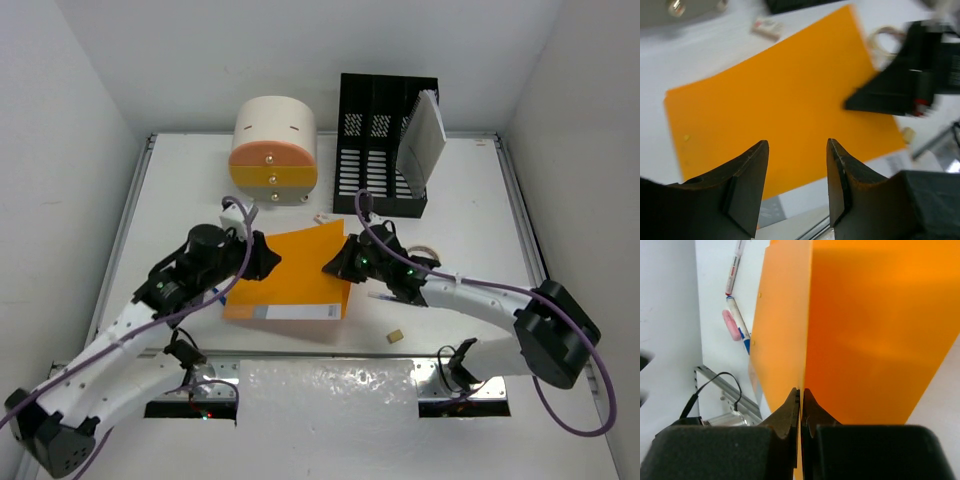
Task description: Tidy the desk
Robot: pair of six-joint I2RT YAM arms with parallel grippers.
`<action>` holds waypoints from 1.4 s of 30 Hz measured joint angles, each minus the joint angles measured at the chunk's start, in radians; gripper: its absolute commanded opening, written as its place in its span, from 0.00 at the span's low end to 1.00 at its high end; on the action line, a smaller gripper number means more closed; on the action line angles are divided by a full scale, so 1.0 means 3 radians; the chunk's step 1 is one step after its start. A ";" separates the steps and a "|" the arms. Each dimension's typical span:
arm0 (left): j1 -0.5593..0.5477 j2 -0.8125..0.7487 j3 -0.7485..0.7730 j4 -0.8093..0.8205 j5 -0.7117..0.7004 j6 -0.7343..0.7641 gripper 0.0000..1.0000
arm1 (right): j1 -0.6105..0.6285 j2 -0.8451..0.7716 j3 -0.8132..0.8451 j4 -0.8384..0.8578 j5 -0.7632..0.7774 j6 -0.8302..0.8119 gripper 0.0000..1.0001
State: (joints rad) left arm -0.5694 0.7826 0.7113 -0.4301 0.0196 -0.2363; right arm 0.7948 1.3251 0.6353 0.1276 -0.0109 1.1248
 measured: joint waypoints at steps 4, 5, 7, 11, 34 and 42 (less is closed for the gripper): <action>-0.0263 -0.0366 0.0024 -0.0003 0.0177 0.0136 0.44 | 0.0001 0.0120 0.0186 -0.0135 -0.0042 -0.0046 0.00; -0.0333 -0.0406 0.0056 -0.0027 0.0203 0.0167 0.45 | 0.0001 0.0142 0.0233 -0.0154 -0.0051 -0.0060 0.00; -0.0440 -0.0440 0.0148 -0.0053 0.0247 0.0223 0.45 | 0.0001 0.0200 0.0361 -0.0229 -0.0066 -0.0090 0.00; -0.0708 -0.0253 0.0334 -0.0131 0.0223 0.0318 0.45 | 0.0001 0.0354 0.0710 -0.0393 -0.0094 -0.0175 0.00; -0.3653 0.1690 0.0909 -0.1342 -0.3798 -0.0679 0.43 | 0.0001 0.0632 0.1556 -0.1254 -0.0086 -0.0423 0.00; -0.3716 0.2043 0.0941 -0.1970 -0.4442 -0.1971 0.43 | -0.0001 0.0631 0.1581 -0.1328 -0.0141 -0.0404 0.00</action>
State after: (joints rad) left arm -1.6840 1.3956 0.9936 -1.0210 -1.3128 -0.8276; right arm 0.7944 1.5143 1.1095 -0.2707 -0.0532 1.0035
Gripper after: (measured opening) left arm 0.432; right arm 0.002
